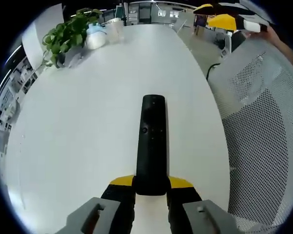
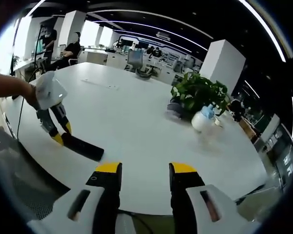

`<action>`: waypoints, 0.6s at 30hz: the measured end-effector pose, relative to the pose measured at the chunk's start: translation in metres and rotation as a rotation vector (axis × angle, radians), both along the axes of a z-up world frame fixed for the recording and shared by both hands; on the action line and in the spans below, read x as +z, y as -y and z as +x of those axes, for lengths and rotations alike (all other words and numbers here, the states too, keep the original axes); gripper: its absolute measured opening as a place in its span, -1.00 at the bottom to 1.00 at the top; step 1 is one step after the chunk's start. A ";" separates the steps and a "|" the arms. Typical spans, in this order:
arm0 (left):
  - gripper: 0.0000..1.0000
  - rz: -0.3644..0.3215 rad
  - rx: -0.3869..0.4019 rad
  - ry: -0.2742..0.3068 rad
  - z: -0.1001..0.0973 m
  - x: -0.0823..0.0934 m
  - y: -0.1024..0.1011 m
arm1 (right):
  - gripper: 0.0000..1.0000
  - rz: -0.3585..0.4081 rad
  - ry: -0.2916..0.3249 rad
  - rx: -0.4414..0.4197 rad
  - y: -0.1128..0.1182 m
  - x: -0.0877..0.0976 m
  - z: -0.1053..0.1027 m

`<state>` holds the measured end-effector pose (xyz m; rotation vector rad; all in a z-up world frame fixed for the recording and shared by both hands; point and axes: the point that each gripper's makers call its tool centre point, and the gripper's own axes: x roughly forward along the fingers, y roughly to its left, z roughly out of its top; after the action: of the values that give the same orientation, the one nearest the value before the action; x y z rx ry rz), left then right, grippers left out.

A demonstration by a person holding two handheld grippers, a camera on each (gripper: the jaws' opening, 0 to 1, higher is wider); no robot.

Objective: Press the specified remote control buttons in sequence, fully releasing each button before pressing the next.

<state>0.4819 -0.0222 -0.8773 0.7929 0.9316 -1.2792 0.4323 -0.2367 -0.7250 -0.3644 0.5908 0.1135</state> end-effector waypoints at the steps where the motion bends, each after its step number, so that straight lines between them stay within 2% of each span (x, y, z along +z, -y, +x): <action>1: -0.52 0.001 -0.001 0.000 0.000 0.000 0.000 | -0.21 0.000 0.000 -0.001 0.000 0.000 0.000; 18: -0.52 -0.013 0.014 0.004 0.008 0.001 -0.001 | -0.22 -0.007 -0.007 0.001 0.001 -0.001 -0.001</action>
<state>0.4902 -0.0216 -0.8766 0.7768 0.9237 -1.2698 0.4316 -0.2372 -0.7262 -0.3716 0.5980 0.1132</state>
